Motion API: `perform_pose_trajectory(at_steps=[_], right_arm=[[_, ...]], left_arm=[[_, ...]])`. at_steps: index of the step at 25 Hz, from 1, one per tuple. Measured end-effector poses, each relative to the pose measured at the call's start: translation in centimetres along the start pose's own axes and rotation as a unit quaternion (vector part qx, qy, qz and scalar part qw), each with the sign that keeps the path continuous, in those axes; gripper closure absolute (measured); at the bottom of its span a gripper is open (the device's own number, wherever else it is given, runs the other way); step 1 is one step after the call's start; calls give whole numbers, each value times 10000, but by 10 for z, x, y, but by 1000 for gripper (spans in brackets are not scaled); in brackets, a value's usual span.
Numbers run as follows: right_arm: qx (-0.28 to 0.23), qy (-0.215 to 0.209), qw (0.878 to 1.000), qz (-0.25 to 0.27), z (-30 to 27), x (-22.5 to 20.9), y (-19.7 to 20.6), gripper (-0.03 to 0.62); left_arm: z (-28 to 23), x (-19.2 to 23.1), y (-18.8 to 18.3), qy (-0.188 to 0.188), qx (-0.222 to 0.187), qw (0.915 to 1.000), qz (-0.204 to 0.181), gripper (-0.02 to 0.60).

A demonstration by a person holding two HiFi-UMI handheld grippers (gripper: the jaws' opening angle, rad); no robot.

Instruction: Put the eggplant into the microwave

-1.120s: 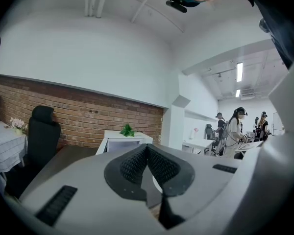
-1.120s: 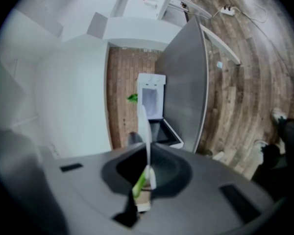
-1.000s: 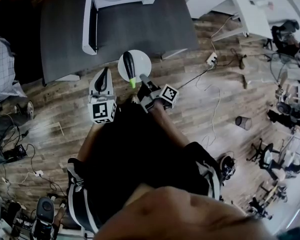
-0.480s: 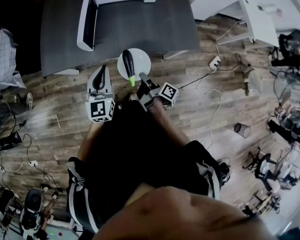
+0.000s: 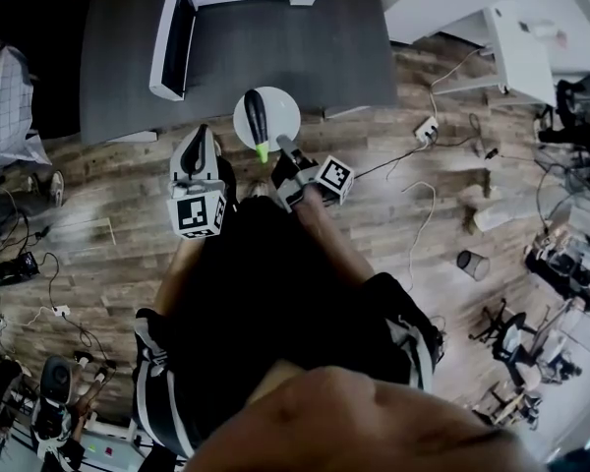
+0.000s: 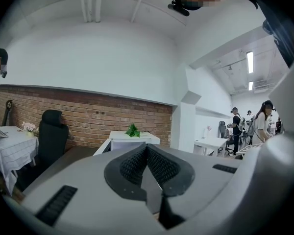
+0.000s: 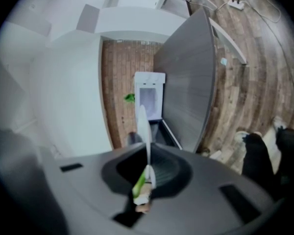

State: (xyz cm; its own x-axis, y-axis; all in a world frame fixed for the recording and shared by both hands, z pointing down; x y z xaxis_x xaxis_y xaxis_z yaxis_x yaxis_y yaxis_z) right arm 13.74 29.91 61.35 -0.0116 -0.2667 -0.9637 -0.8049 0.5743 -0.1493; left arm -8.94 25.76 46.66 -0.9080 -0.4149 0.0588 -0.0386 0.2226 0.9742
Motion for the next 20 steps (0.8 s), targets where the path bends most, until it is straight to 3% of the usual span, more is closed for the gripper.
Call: perform_pose_trajectory(at_steps=[8, 20], right_arm=[[-133, 42, 9999, -53, -35, 5, -25, 556], [-410, -118, 9990, -156, -121, 25, -53, 556]], left_arm=[[-44, 19, -6, 160, -41, 9998, 92, 546], [-126, 57, -47, 871, -147, 9961, 27, 546]])
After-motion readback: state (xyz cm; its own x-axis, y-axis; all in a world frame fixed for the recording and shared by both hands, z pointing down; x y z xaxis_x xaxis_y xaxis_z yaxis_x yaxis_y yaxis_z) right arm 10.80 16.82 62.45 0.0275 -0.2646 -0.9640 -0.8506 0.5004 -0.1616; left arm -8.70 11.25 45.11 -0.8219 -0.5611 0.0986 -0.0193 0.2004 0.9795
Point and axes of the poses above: the fingertips, and each gripper's own axes: z backward along the fingers, x to its left, y out of its underside, the point moved 7 cm from there along z, backward along the fingers, and after that the axes turned 7 degrees about x, right-handed, at the moved point
